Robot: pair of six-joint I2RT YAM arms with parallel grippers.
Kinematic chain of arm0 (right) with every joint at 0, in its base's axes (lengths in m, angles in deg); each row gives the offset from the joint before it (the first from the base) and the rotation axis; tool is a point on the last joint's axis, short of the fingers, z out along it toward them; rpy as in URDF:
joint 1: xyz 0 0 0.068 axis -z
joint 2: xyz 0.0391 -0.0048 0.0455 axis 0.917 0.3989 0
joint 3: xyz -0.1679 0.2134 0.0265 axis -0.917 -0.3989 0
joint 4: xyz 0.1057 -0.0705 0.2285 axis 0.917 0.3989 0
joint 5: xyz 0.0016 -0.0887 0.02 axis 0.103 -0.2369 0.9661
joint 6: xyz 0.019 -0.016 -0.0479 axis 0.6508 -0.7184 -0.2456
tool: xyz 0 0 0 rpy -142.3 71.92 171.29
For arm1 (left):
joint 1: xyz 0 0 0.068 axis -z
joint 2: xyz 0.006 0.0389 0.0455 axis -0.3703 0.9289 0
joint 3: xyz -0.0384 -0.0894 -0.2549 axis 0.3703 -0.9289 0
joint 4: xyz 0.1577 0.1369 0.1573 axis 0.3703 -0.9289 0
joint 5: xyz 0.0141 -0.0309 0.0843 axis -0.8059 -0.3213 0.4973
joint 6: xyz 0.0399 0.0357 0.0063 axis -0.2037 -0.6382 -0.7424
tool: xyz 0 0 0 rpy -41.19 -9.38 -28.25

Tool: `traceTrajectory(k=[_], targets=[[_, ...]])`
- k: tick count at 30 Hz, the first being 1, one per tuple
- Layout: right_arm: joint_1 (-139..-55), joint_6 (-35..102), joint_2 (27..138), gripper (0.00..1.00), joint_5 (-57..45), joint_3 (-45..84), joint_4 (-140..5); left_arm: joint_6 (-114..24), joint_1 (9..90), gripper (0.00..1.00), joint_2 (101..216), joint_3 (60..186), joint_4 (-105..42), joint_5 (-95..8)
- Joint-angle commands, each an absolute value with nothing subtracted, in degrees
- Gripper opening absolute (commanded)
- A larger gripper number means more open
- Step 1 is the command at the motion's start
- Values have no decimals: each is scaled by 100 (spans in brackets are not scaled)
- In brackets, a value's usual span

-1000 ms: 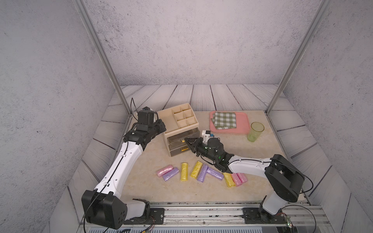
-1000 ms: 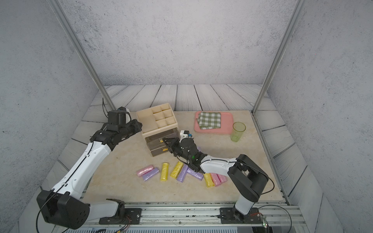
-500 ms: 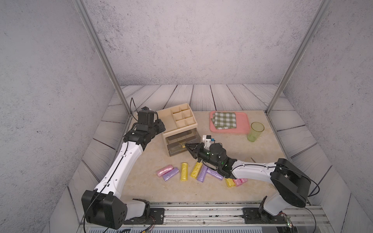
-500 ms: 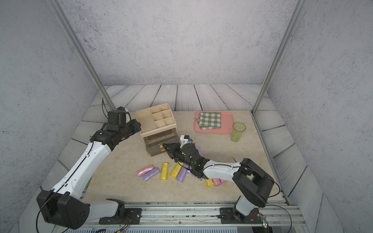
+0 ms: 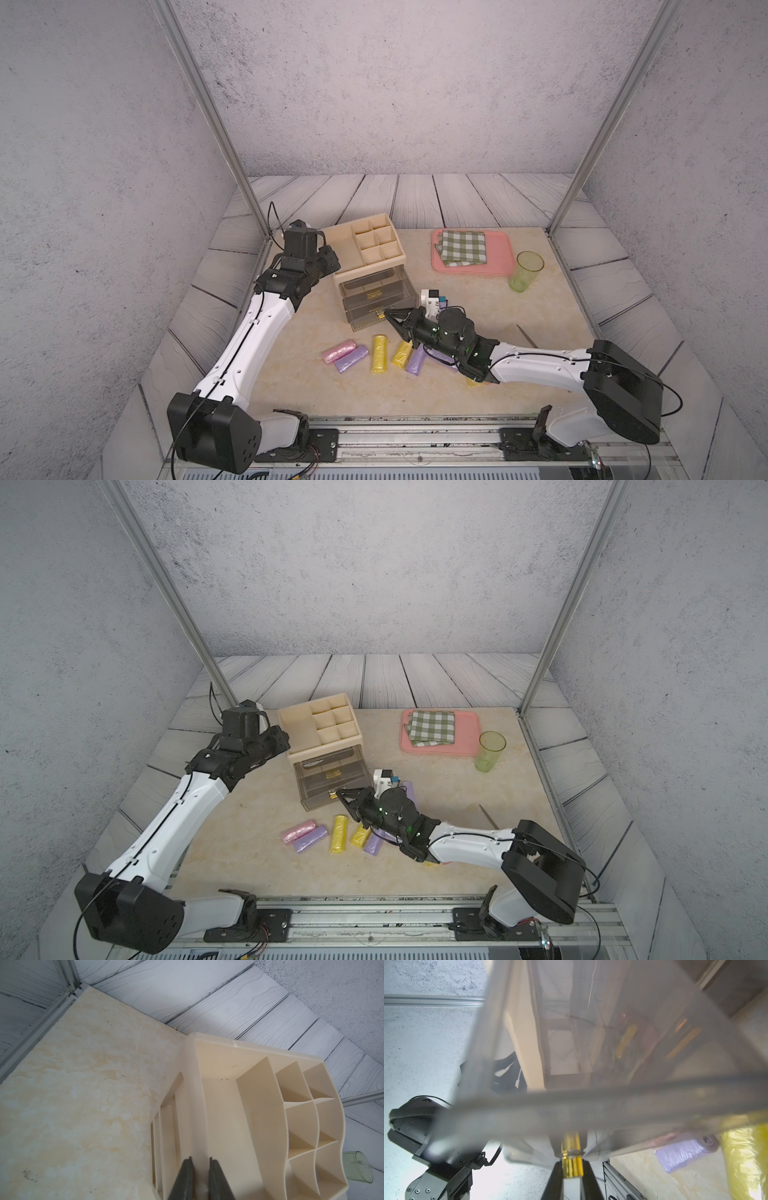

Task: Sort the rolls of trash bags by color and place them into the drawer
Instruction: Open the drawer in the storage box.

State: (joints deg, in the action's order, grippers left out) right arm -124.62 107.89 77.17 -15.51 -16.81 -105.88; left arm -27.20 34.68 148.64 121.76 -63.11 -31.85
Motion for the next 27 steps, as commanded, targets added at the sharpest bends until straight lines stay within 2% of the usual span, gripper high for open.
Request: traceTrajectory(k=[1, 22, 24, 27], targets=[[-12588, 10634, 7473, 0, -1544, -1757, -10281, -2624, 3448, 0, 14714, 12109, -5962, -3062], [-12811, 10981, 8502, 0, -1137, -1246, -10877, -2528, 3474, 0, 14671, 11864, -5767, -2984], [-12812, 10990, 8457, 4, -1213, -1312, -10896, -2520, 3475, 0, 14662, 11834, -5747, -2989], [-12804, 10984, 8357, 25, -1333, -1426, -10854, -2520, 3474, 0, 14649, 11831, -5739, -2995]])
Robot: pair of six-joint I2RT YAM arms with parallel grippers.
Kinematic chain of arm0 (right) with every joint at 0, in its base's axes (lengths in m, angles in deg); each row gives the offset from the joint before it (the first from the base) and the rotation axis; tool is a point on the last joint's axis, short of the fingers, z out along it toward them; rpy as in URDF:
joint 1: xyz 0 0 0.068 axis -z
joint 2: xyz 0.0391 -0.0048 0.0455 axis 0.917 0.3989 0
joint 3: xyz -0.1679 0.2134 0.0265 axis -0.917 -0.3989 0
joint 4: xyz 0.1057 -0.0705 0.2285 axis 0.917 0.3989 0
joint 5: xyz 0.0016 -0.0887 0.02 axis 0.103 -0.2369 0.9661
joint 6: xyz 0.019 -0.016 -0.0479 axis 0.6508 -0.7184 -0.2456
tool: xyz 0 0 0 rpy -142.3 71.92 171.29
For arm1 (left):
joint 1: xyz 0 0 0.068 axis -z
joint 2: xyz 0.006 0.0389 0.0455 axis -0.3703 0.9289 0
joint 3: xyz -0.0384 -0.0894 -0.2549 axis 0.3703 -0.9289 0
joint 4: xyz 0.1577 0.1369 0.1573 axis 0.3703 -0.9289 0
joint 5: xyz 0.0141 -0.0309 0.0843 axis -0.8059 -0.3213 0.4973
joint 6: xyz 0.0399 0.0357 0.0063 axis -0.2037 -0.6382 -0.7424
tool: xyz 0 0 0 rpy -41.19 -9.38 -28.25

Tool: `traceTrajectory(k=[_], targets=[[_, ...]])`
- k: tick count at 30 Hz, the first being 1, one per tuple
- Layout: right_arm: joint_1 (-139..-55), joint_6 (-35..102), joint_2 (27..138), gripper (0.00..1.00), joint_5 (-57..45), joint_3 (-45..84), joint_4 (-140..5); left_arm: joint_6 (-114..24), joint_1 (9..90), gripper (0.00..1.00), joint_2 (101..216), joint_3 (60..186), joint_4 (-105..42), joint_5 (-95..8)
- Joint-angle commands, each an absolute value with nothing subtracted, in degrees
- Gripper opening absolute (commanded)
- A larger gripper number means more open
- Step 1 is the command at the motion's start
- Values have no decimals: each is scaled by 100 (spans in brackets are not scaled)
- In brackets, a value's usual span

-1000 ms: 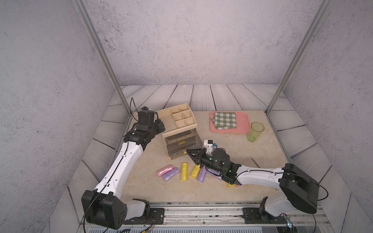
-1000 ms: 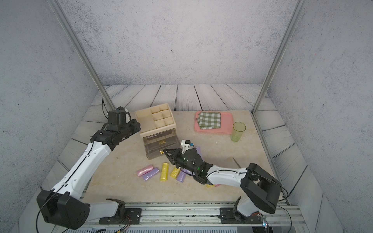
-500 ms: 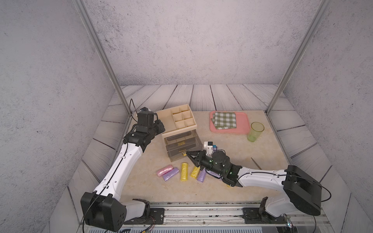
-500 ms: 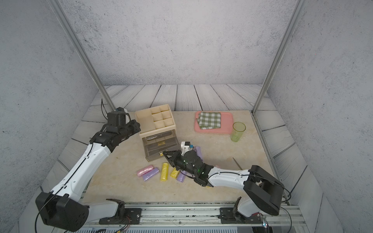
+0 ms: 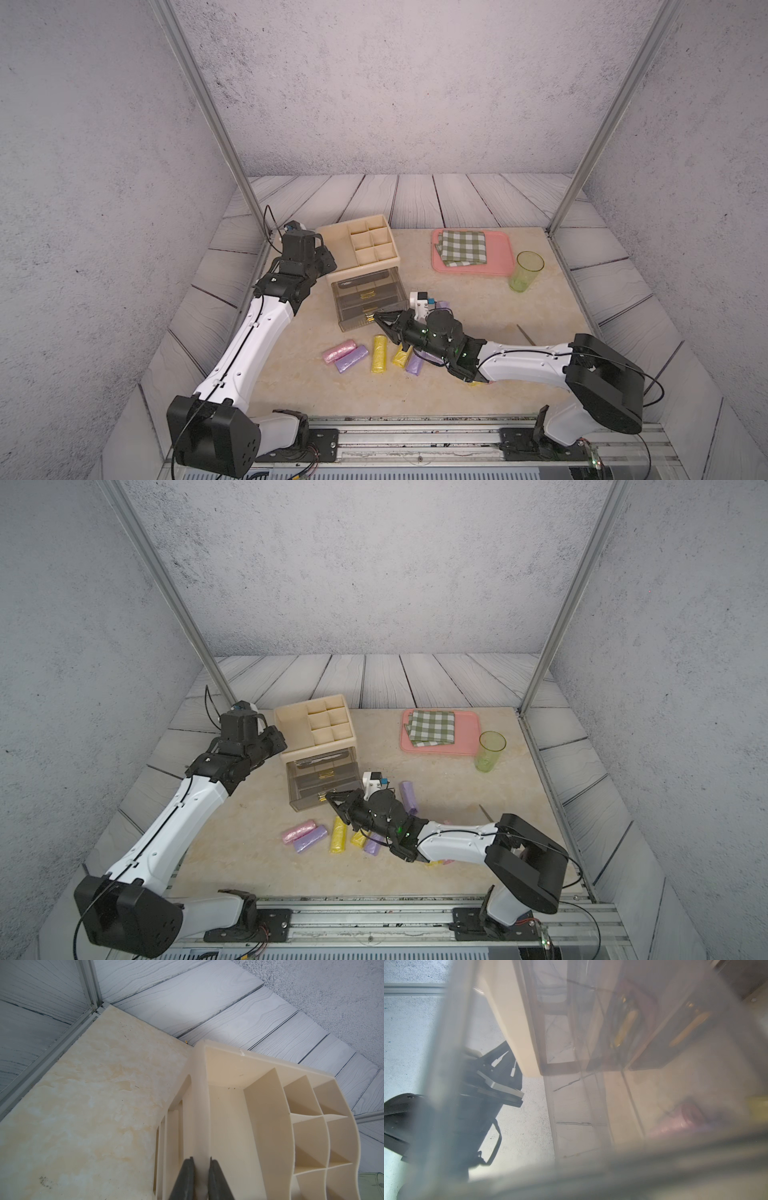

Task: Sort the rolls of trash bags by color and place them into the drawer
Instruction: Open the drawer in the storage box, then pick up the roll of trash bags from the center of the board.

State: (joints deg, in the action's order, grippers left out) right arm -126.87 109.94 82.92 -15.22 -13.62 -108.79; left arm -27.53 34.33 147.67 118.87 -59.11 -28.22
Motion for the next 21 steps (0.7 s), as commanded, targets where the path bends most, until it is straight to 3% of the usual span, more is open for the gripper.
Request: traceTrajectory(k=[1, 4, 6, 12, 17, 18, 21], targets=[[-12802, 10959, 8302, 34, -1371, -1448, -10787, -2519, 3474, 0, 14640, 11831, -5726, -2993], [-12793, 10723, 8091, 53, -1435, -1413, -10382, -2532, 3474, 0, 14627, 11828, -5707, -3035], [-12784, 10490, 7912, 57, -1451, -1339, -10070, -2536, 3474, 0, 14610, 11815, -5697, -3068], [-12784, 9667, 7154, 59, -1468, -1183, -9030, -2519, 3474, 0, 14600, 11789, -5662, -3120], [-12784, 8316, 6005, 58, -1714, -886, -6891, -2554, 3467, 0, 14600, 11839, -5700, -3173], [-12784, 7980, 5726, 58, -1980, -769, -6351, -2554, 3465, 3, 14592, 11848, -5707, -3178], [-12733, 6975, 5012, 63, -2883, -456, -4999, -2546, 3456, 37, 14574, 11872, -5748, -3179]])
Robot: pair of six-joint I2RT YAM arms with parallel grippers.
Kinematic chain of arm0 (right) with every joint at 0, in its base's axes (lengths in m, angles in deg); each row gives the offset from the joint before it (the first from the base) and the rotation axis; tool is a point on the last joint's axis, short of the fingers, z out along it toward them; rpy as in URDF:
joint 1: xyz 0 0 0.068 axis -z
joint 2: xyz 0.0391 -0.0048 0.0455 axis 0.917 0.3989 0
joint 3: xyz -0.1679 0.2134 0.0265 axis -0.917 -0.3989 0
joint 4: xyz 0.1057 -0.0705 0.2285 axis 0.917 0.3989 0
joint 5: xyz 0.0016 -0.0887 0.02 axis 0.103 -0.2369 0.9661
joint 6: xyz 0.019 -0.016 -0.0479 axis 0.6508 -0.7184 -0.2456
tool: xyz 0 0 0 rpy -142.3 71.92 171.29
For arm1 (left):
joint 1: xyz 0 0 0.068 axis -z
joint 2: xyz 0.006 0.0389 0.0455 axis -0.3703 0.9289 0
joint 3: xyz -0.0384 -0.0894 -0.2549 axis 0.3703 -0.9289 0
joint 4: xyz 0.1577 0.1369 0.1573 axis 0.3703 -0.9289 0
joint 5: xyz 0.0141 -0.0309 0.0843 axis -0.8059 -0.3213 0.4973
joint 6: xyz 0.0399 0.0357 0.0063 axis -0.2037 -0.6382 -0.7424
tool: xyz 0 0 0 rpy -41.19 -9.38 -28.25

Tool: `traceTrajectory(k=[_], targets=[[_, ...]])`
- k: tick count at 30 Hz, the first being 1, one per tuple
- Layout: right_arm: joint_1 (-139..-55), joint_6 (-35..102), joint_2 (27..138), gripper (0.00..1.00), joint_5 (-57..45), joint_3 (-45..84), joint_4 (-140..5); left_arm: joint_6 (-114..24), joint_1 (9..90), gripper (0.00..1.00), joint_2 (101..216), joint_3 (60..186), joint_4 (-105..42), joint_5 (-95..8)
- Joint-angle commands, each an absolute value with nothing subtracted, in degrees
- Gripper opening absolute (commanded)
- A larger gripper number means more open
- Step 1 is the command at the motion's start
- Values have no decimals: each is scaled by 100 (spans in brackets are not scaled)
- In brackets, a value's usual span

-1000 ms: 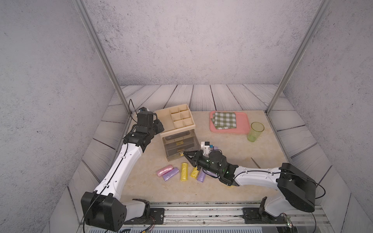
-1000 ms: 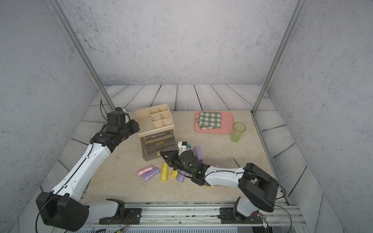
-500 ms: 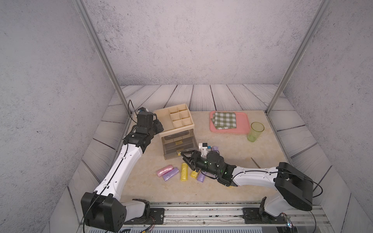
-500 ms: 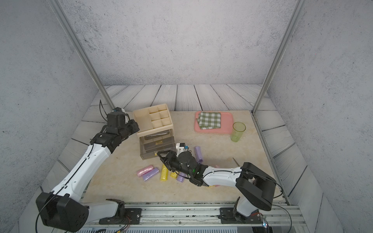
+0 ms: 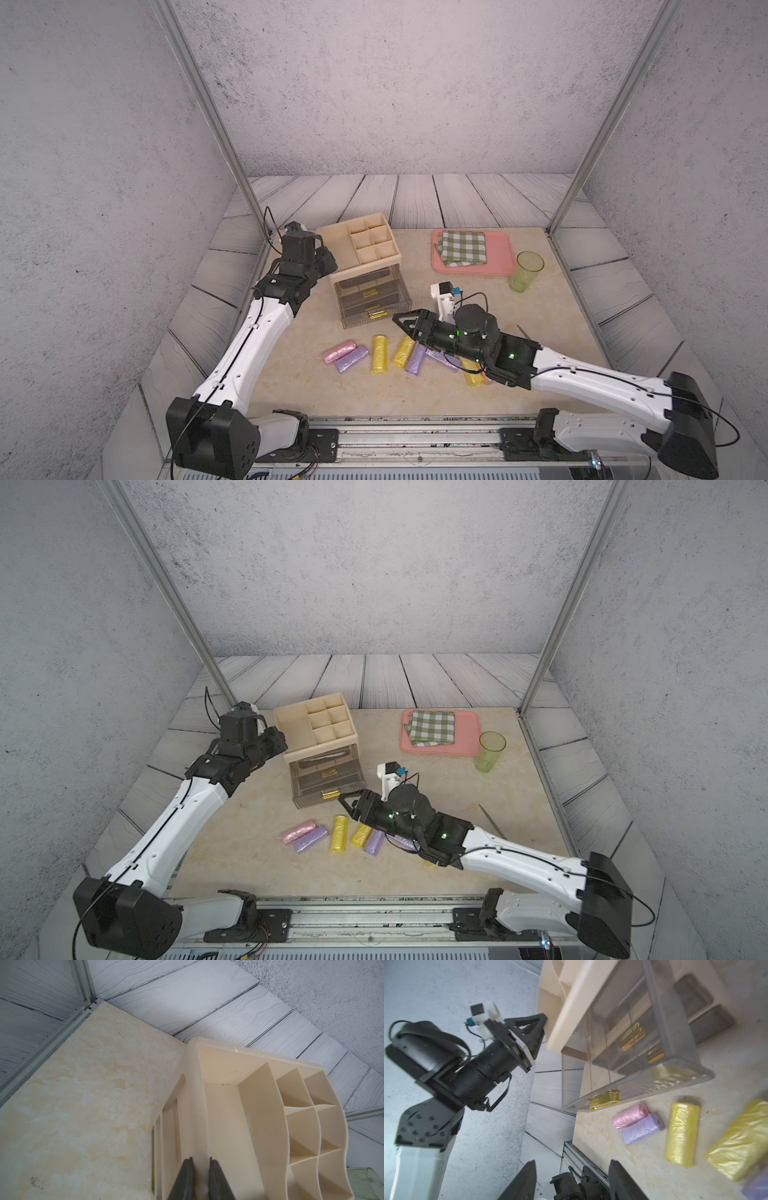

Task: Sort the rolls of trash bags by color and place them into the drawer
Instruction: Pick up the roll of trash bags from the center of the board.

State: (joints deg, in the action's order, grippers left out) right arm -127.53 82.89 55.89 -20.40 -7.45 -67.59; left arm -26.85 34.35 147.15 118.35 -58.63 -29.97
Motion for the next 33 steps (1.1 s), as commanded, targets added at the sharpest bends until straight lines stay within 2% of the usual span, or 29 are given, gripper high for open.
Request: traceTrajectory(k=[1, 4, 7, 8, 9, 10, 14, 18, 21, 26, 33], targets=[[-12608, 6492, 4953, 63, -2986, -164, -4398, -2545, 3456, 46, 14561, 11883, -5756, -3177], [-11937, 5771, 5184, 60, -3038, 600, -2983, -2523, 3456, 62, 14509, 11875, -5768, -3160], [-10794, 5394, 5336, 58, -2170, 602, -2947, -2510, 3456, 68, 14413, 11896, -5772, -3135], [-10515, 5246, 5432, 60, -2034, 601, -2953, -2517, 3448, 70, 14386, 11921, -5796, -3121], [-10261, 5067, 5626, 64, -2029, 671, -2853, -2528, 3439, 82, 14353, 11971, -5840, -3110], [-9993, 4877, 5916, 67, -2078, 775, -2740, -2540, 3427, 84, 14316, 12022, -5873, -3116], [-9453, 4410, 7191, 68, -1686, 1136, -2519, -2596, 3357, 84, 14176, 12282, -6019, -3132], [-9434, 4046, 8378, 55, -1642, 1635, -2400, -2659, 3166, 85, 13886, 12451, -6173, -3370], [-9432, 3986, 8982, 53, -1552, 1934, -2355, -2685, 2938, 88, 13533, 12331, -6334, -3672], [-9440, 3889, 9528, 56, -1310, 2207, -2362, -2575, 2441, 91, 12860, 11721, -6590, -4320], [-9528, 3780, 10088, 61, -1183, 2479, -2074, -2358, 2418, 91, 12251, 10679, -6742, -4809]])
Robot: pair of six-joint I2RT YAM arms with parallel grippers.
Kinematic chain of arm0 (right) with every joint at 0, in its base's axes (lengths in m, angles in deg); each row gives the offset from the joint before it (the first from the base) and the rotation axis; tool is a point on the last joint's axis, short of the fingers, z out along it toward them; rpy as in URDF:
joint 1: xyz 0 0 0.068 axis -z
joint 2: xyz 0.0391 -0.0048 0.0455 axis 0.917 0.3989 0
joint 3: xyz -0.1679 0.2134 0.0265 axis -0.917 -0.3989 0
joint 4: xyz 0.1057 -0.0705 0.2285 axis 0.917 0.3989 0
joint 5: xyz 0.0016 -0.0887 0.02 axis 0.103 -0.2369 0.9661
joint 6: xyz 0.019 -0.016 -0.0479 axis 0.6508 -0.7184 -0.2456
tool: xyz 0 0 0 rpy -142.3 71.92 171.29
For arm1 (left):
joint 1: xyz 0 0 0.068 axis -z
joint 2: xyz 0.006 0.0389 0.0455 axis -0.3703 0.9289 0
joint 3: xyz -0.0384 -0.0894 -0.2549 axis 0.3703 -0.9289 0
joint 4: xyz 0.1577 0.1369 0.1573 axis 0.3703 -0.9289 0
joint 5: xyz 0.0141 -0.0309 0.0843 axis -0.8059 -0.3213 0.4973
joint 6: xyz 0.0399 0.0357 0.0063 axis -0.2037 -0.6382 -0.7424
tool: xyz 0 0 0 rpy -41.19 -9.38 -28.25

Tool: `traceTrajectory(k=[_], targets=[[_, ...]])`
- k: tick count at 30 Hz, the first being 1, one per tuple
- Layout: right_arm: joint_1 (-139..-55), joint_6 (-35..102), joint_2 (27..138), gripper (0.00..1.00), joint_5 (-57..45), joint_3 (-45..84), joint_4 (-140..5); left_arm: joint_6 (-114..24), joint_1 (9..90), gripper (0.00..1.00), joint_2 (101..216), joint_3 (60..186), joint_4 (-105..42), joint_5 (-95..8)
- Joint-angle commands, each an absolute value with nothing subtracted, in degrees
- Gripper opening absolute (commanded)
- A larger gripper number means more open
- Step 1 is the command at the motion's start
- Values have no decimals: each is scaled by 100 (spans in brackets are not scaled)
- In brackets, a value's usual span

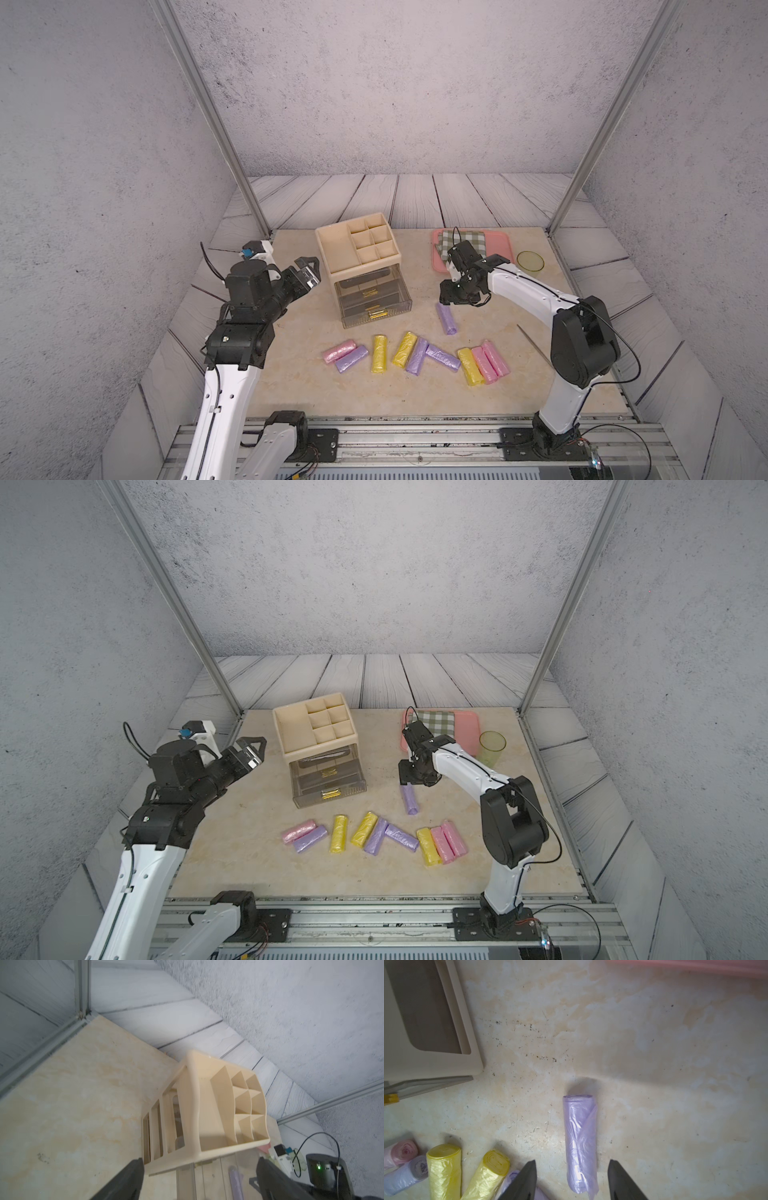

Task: Sort the rolls of trash bags by color and place them into the drawer
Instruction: Pick up the roll of trash bags from the center of the board.

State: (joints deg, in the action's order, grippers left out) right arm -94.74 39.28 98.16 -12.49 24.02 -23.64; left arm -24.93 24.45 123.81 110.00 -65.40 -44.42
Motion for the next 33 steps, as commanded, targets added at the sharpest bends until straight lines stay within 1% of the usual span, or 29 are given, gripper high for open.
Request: traceTrajectory(k=[1, 3, 7, 14, 25, 28, 30, 33], targets=[[-9527, 3766, 10128, 63, -1199, 2479, -2057, -2345, 2407, 91, 12175, 10580, -6745, -4836], [-9547, 3731, 10253, 66, -1241, 2532, -1964, -2360, 2411, 91, 12036, 10434, -6815, -4860], [-9584, 3669, 10439, 66, -1357, 2600, -1870, -2437, 2414, 91, 11823, 10302, -7028, -4848], [-9673, 3590, 10756, 58, -1489, 2739, -1826, -2352, 2411, 91, 11542, 10115, -7121, -4883], [-9695, 3485, 11183, 54, -1891, 2919, -1720, -2321, 2408, 91, 11599, 10101, -7036, -4957], [-9697, 3430, 11273, 51, -1835, 2974, -1710, -2278, 2409, 91, 11668, 10079, -6949, -5037], [-9691, 3391, 11339, 45, -1799, 3006, -1703, -2253, 2411, 91, 11732, 10086, -6886, -5122], [-9698, 3338, 11344, 34, -1724, 2989, -1738, -2287, 2411, 91, 11859, 10216, -6925, -5197]])
